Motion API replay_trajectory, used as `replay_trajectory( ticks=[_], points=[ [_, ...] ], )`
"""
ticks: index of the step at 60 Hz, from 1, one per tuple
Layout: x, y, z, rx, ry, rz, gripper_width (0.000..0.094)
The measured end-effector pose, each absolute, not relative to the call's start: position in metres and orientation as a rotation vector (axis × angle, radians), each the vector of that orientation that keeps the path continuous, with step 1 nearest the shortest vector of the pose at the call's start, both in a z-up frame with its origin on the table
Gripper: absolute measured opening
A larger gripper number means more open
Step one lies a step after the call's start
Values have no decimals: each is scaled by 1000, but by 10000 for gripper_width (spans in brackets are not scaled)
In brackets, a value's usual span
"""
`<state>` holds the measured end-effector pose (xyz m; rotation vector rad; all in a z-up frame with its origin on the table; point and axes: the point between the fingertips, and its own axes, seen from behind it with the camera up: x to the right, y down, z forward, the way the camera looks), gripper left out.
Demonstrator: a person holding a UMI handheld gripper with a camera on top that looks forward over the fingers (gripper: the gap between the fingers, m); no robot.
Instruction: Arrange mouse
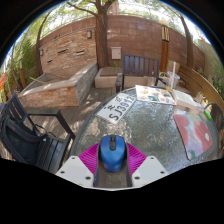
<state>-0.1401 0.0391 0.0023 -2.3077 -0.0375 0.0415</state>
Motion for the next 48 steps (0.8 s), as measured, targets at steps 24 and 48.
replay_trajectory(
  ticks=[24, 48],
  points=[
    [24, 92, 228, -1894, 6, 219, 372],
    [223, 81, -7, -2288, 93, 43, 483]
  ],
)
